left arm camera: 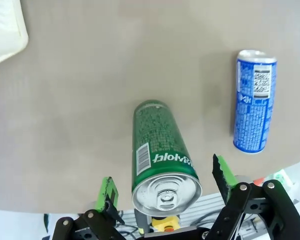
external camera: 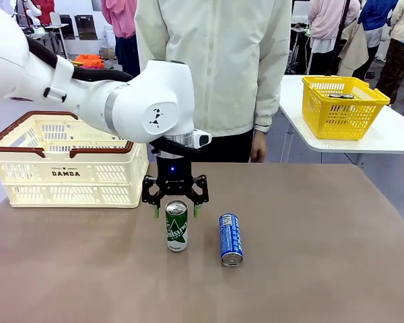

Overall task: Place the drinks into the Shopping basket.
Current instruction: Pick up one drink and place it into the Shopping basket.

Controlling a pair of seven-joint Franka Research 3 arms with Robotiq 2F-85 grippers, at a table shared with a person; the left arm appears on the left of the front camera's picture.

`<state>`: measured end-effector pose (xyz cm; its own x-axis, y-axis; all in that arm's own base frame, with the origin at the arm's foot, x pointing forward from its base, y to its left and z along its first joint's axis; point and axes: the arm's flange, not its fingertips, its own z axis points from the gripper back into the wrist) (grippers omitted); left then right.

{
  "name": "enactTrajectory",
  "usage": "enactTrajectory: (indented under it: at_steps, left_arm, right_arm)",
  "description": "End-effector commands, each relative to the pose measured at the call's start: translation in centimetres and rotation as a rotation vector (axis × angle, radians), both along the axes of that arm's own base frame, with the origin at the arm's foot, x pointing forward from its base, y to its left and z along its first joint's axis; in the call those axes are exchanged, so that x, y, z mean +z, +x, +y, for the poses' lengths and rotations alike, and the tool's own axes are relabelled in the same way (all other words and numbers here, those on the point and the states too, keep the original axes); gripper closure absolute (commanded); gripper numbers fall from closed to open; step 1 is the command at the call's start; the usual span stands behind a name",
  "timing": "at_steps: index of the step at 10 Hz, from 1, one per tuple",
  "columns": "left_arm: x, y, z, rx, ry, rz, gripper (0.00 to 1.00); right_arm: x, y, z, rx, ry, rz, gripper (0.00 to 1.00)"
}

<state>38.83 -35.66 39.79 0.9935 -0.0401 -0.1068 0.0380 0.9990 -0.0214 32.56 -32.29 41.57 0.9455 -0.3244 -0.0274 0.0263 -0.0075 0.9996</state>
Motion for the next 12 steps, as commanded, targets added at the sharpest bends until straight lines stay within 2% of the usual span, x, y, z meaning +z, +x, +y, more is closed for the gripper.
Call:
enactTrajectory:
  at_steps: [1,4,5,7,8,9,10,12]
  left_arm:
    - [0.1,-0.9,0.1,0.033,0.019,0.039,0.0]
    - [-0.6,-1.7,0.7,0.046,0.02,0.036,0.0]
    - [-1.0,-1.3,0.7,0.062,0.023,0.017,0.0]
    - [-1.6,-0.6,0.5,0.042,0.027,0.035,0.0]
    - [-1.8,-0.3,0.4,0.037,0.022,0.024,0.26]
    - [-1.9,-0.2,0.5,0.022,0.015,0.023,0.84]
    - [-1.9,-0.2,0.5,0.018,0.02,0.009,1.0]
    - [-2.0,-0.3,0.4,0.003,0.025,0.019,1.0]
  right_arm:
    - [0.4,-0.2,-0.2,0.011,-0.004,0.003,0.0]
    - [0.4,-0.2,-0.2,0.011,-0.004,0.003,0.0]
    - [0.4,-0.2,-0.2,0.011,-0.004,0.003,0.0]
    - [0.4,-0.2,-0.2,0.011,-0.004,0.003,0.0]
    - [0.4,-0.2,-0.2,0.011,-0.004,0.003,0.0]
    - [0.4,-0.2,-0.2,0.011,-0.004,0.003,0.0]
    - [0.4,-0.2,-0.2,0.011,-0.004,0.003,0.0]
    - [0.4,-0.2,-0.2,0.011,-0.004,0.003,0.0]
